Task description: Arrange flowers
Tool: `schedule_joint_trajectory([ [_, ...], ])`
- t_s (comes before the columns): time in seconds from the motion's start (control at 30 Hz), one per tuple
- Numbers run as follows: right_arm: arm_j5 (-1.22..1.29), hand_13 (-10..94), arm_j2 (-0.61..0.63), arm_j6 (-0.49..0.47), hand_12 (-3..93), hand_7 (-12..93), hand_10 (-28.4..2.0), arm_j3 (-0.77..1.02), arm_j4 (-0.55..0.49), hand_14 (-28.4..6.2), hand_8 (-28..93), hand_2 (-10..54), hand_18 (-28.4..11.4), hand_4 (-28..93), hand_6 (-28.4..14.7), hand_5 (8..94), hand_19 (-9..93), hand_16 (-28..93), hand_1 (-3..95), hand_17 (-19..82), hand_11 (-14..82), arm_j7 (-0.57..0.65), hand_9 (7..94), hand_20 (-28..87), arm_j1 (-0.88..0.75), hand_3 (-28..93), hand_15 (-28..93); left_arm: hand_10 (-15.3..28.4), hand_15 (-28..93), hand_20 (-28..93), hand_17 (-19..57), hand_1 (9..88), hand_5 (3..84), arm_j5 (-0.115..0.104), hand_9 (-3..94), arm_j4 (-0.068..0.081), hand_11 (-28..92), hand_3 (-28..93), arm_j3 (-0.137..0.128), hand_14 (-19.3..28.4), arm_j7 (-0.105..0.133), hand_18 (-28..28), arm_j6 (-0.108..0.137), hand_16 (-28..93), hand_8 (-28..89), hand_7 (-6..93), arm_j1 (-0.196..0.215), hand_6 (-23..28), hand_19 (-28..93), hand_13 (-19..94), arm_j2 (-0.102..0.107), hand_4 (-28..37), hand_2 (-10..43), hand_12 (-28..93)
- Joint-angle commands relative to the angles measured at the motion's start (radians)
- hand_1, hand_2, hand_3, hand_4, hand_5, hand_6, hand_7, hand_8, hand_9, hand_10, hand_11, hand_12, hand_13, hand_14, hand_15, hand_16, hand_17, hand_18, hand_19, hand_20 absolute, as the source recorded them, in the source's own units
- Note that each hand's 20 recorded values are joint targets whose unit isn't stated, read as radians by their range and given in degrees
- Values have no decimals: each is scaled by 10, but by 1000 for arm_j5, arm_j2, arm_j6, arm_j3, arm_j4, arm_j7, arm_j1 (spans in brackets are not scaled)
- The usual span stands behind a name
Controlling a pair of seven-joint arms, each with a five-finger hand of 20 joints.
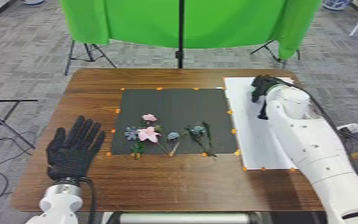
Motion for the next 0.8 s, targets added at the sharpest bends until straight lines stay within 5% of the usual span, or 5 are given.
schedule_joint_trajectory([
  [0.03,1,540,-32,62,132,207,-117,-33,16,-98,-162,-95,-206,-283,0,528,765,142,559,246,160,7,547,282,-31,633,380,148,356,121,-82,260,470,-5,397,9,219,760,11,157,-7,139,1,-82,-98,115,4,98,362,291,-3,-283,170,88],
  [0.1,-24,592,-29,63,146,226,-109,-34,11,-86,-167,-95,-201,-283,15,624,766,154,526,254,183,-19,650,287,-42,739,386,148,357,121,-82,270,470,-9,398,9,220,761,10,157,-9,139,4,-82,-97,116,2,99,362,291,-4,-283,155,89],
  [0.27,35,686,14,103,347,333,-91,-53,-58,-59,-57,-95,-200,-283,22,759,775,361,598,277,78,-13,857,325,-72,675,321,149,359,122,-82,273,472,-12,398,6,221,756,4,157,-7,139,5,-82,-97,116,5,100,362,291,-3,-283,154,89],
  [0.6,119,695,65,135,363,336,-94,-34,-445,-55,-56,-95,-203,-283,18,769,784,378,597,282,74,-34,864,333,-254,701,320,149,359,122,-81,264,471,-9,399,-2,221,757,-24,157,-6,139,7,-83,-98,116,33,100,362,291,7,-283,167,88],
  [0.8,114,687,78,53,360,325,-99,-44,-588,-61,-49,-95,-207,-283,11,762,789,376,585,281,70,-67,854,337,-362,699,323,150,353,123,-83,252,464,-4,393,4,216,758,-46,156,-2,139,-7,-84,-97,115,36,97,363,287,8,-283,166,87],
])
